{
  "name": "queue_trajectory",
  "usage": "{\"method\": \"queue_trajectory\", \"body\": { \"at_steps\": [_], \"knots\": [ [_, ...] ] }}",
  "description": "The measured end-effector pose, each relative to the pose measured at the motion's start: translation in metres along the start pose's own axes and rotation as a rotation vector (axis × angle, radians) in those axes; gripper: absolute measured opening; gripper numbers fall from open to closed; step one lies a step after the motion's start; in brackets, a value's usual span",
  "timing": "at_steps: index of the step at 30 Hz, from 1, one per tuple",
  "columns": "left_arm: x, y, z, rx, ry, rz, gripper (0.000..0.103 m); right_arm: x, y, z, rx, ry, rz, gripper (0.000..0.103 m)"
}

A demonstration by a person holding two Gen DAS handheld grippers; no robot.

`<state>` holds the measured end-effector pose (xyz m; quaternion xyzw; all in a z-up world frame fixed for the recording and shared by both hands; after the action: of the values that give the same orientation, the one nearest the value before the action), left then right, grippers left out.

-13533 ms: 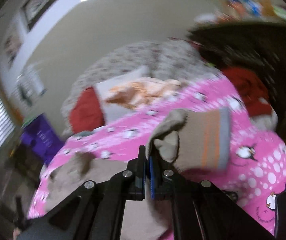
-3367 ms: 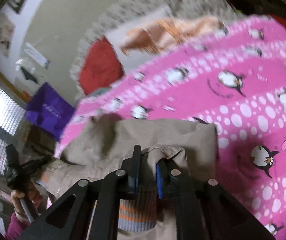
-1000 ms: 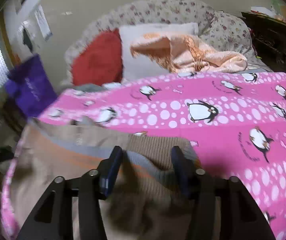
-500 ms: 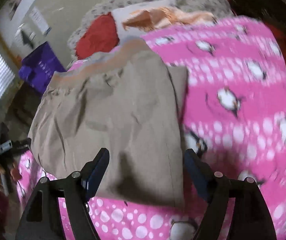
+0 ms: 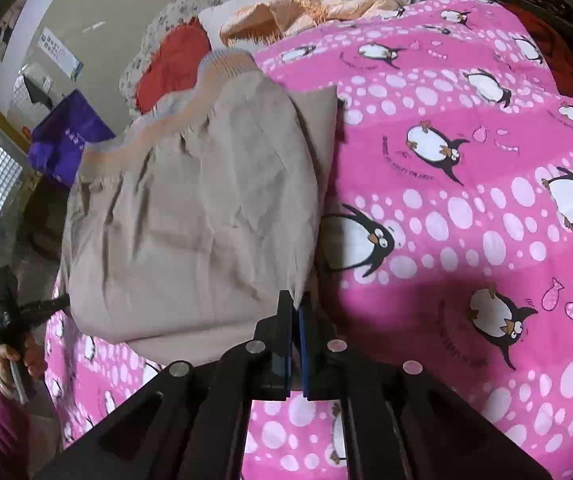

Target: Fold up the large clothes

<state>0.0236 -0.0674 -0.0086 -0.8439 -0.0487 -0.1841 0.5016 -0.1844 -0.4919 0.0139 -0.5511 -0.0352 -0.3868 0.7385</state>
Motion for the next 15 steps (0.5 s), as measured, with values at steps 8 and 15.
{"method": "queue_trajectory", "body": {
  "at_steps": [8, 15],
  "knots": [
    [0.022, -0.03, -0.032, -0.008, 0.083, -0.119, 0.059, 0.027, -0.023, 0.075, 0.098, -0.122, -0.084, 0.036],
    [0.019, 0.005, -0.034, 0.065, 0.084, -0.098, 0.059, 0.035, 0.077, 0.173, 0.09, -0.406, 0.025, 0.03]
  ]
}}
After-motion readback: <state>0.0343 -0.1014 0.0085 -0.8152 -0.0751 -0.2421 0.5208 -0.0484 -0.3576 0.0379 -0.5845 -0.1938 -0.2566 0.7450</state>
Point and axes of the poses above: each gripper's, at about its wrist camera, not at the fingertips, and y roughly the way its jaws point, z to its left, x to its top, the point moved 9 cm from there along y, roughly the way its jaws point
